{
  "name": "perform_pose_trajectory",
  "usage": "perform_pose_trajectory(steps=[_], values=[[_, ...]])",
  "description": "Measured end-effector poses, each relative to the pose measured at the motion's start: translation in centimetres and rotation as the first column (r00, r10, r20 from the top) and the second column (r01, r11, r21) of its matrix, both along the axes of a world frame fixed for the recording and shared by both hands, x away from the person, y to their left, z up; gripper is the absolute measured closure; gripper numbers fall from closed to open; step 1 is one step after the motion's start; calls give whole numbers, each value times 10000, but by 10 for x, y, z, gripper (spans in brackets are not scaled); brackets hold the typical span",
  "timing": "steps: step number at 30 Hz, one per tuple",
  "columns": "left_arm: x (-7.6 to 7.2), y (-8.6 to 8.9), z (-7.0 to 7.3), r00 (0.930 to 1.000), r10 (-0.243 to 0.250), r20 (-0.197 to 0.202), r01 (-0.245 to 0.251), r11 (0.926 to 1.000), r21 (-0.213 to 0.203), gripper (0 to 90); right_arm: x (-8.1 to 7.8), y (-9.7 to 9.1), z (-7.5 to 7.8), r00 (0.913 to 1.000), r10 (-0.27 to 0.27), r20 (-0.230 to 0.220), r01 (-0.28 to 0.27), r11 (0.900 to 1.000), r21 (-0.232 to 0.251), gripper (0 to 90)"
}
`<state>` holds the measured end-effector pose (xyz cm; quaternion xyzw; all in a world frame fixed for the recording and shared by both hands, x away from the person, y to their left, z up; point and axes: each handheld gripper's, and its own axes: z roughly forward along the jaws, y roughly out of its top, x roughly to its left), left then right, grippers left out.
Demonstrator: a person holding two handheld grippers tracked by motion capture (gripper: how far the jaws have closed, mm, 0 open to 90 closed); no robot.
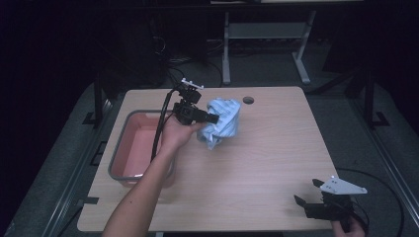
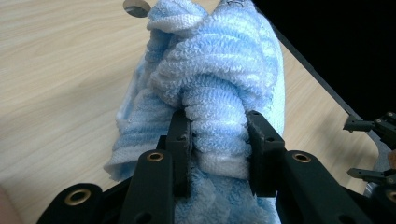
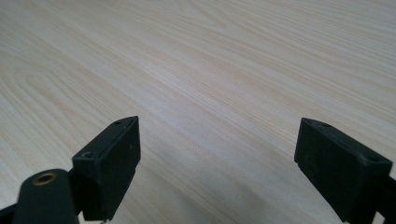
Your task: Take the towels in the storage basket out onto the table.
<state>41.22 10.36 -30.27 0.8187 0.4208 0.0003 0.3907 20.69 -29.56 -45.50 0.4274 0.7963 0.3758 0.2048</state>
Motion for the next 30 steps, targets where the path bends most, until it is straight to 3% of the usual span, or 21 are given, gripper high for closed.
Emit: perform_pose_trajectory(steps=[19,30], values=[[14,-35,-21,9990,-252,-373,263,9992,287,660,0,-6,0,9998,-185,1,185,9991,374,138],[20,-51,-35,9971,-419,-643,449,9979,473,661,0,-9,0,9997,-224,31,223,9991,358,138]])
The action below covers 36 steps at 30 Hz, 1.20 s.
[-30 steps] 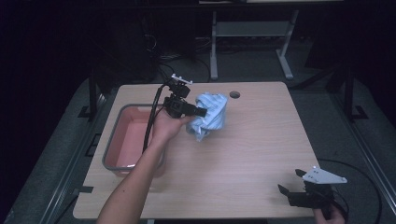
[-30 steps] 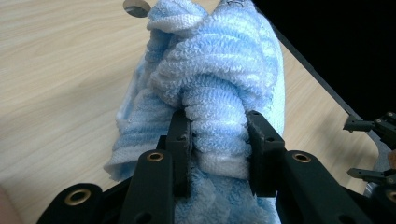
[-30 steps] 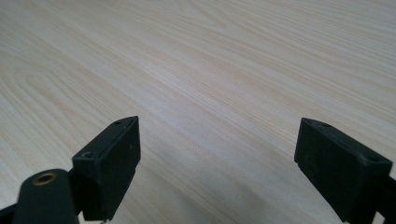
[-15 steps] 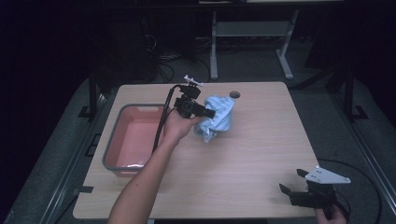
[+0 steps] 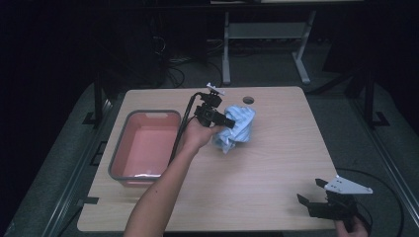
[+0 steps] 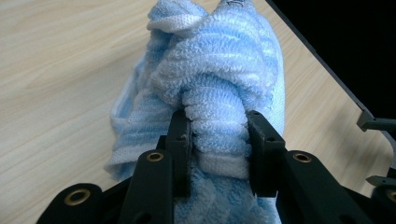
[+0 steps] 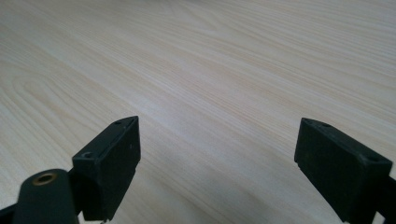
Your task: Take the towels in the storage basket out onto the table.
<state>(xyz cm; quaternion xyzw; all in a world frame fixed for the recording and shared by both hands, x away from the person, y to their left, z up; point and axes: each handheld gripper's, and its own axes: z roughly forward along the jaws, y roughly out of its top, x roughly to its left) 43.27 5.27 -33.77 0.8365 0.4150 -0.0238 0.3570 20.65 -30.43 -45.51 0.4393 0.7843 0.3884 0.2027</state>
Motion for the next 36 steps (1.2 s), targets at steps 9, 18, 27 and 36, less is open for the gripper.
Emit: perform_pose_trajectory(steps=[9,18,27,36], values=[[2,-17,-15,9995,-204,-253,205,9998,66,660,0,-1,0,10000,15,76,-15,10000,38,138],[4,-39,-39,9972,-445,-609,460,9986,247,659,-1,-1,1,9999,48,90,-48,10000,37,138],[6,-49,-60,9952,-517,-836,561,9971,506,655,-1,0,1,9999,91,86,-91,10000,10,138],[2,-52,-72,9962,-493,-717,544,9961,702,646,-1,2,1,9998,167,50,-167,9999,-42,138]])
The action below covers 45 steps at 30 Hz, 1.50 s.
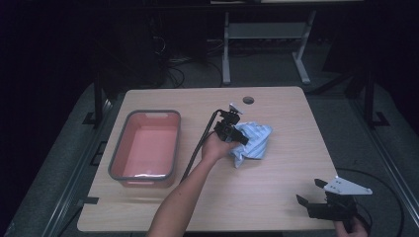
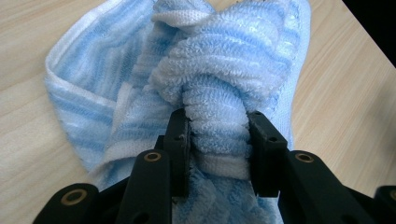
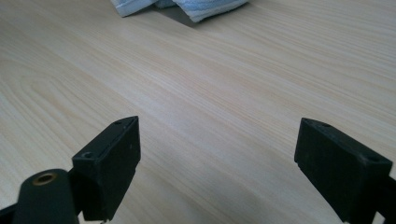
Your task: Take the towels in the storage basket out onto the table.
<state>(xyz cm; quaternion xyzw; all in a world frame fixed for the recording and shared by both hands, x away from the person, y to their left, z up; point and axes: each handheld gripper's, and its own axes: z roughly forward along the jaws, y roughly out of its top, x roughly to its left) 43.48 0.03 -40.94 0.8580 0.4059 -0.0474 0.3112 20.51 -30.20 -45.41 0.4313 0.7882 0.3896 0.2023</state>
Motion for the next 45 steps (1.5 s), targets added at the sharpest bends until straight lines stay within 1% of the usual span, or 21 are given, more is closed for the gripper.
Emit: perform_pose_trajectory(steps=[2,4,9,12,14,16,21,24,25,26,27,29,31,33,35,36,38,39,42,44,45], values=[[-1,-1,-1,10000,-39,1,39,9999,119,644,0,1,0,10000,3,-9,-3,10000,-6,138],[-2,-3,-3,10000,-18,18,18,9999,102,641,0,2,0,10000,13,3,-13,10000,-22,138],[-4,-6,-7,9999,-95,46,93,9996,277,636,0,4,0,10000,47,-2,-47,10000,-59,138],[-5,-8,-9,10000,-8,64,7,9998,223,624,0,4,0,10000,55,82,-55,10000,-62,138],[-6,-8,-11,10000,-33,69,31,9997,253,609,0,4,0,10000,73,60,-72,10000,-66,138],[-7,-9,-12,10000,28,88,-30,9998,199,598,0,4,0,10000,85,53,-84,9999,-57,138],[-9,-8,-11,9999,26,116,-26,10000,52,543,0,6,0,10000,60,75,-60,10000,-80,138],[-11,-6,-9,9997,102,219,-100,9999,-84,508,0,7,0,9999,101,76,-100,9999,-118,138],[-12,-5,-8,9995,95,305,-95,10000,-10,490,0,7,0,9999,104,54,-103,9999,-128,138],[-14,-5,-8,9991,183,394,-182,9998,-27,461,0,8,0,9999,119,67,-118,9998,-171,138],[-14,-4,-7,9992,111,390,-110,9999,-27,442,0,8,0,9999,119,73,-117,9997,-192,138],[-15,-1,-5,9987,339,369,-323,9986,-425,422,0,7,0,10000,89,27,-89,9998,-205,138],[-17,1,-4,9988,358,326,-337,9976,-608,399,1,7,0,10000,72,52,-70,9997,-229,138],[-20,4,-1,9987,330,397,-299,9966,-770,381,1,6,0,10000,30,13,-29,9997,-253,138],[-24,8,3,9981,358,501,-305,9943,-1024,359,1,6,0,10000,-16,49,17,9996,-294,138],[-26,9,4,9980,278,569,-218,9945,-1027,352,0,6,1,10000,-46,64,48,9995,-310,138],[-31,12,7,9974,272,661,-194,9931,-1156,349,0,6,1,10000,-44,71,47,9994,-329,138],[-32,13,8,9975,229,665,-152,9934,-1135,348,0,6,0,10000,-41,62,43,9994,-341,138],[-39,18,13,9961,179,862,-75,9928,-1192,351,1,7,0,10000,-10,-24,9,9992,-395,138],[-41,22,15,9965,131,829,-27,9922,-1246,359,2,8,0,10000,31,20,-30,9991,-435,138],[-42,24,15,9959,93,905,19,9924,-1228,360,2,9,1,10000,11,-1,-11,9991,-427,138]])
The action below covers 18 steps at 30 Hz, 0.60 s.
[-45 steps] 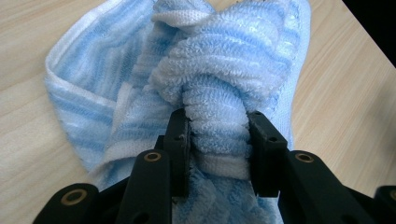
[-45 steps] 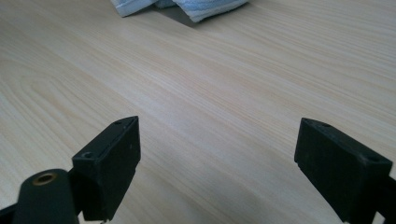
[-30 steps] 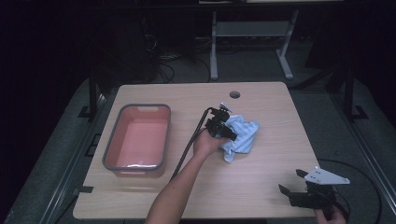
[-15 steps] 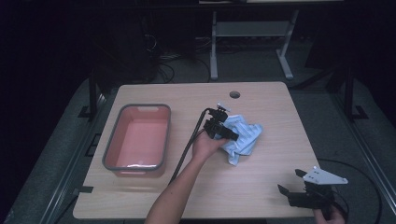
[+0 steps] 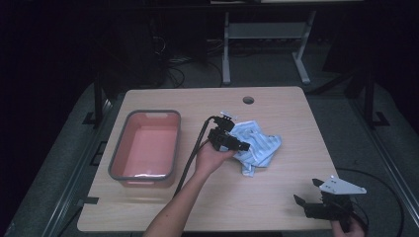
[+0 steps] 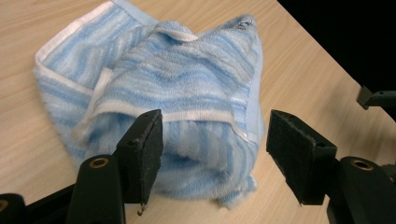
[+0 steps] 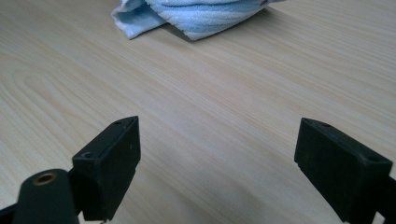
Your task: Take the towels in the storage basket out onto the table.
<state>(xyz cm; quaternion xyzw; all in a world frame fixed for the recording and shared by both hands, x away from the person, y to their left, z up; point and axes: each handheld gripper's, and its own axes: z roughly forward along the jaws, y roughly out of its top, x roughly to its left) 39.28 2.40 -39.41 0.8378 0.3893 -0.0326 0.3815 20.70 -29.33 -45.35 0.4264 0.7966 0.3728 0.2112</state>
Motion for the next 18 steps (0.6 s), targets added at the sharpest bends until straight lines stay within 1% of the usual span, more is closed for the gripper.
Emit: perform_pose_trajectory(steps=[1,2,3,6,7,8,10,12,14,18], values=[[-1,2,1,10000,-10,25,10,10000,8,360,0,0,0,10000,16,24,-16,10000,-10,138],[-2,4,1,10000,40,25,-40,9999,-119,359,1,1,0,10000,14,12,-14,10000,-7,138],[-3,6,1,10000,56,16,-55,9999,-147,359,1,1,0,10000,4,-20,-4,10000,-15,138],[-8,11,0,10000,27,59,-27,9999,-117,359,1,1,0,10000,53,-11,-53,9999,-87,138],[-9,13,0,10000,77,20,-77,9997,-242,359,1,0,-1,10000,44,8,-44,10000,-75,138],[-11,15,0,10000,-1,8,2,9998,-209,359,1,0,0,10000,41,-2,-41,10000,-58,138],[-13,20,-1,10000,12,9,-11,9998,-208,360,1,-1,0,10000,29,-8,-29,10000,-66,138],[-17,25,-2,10000,69,-27,-70,9990,-437,359,1,-1,0,10000,37,-14,-37,10000,-74,138],[-20,30,-3,10000,97,22,-96,9992,-397,353,1,-1,-1,10000,28,-12,-29,10000,-82,138],[-27,39,-6,9999,155,3,-155,9986,-503,344,2,0,-1,10000,61,-28,-62,9999,-146,138]])
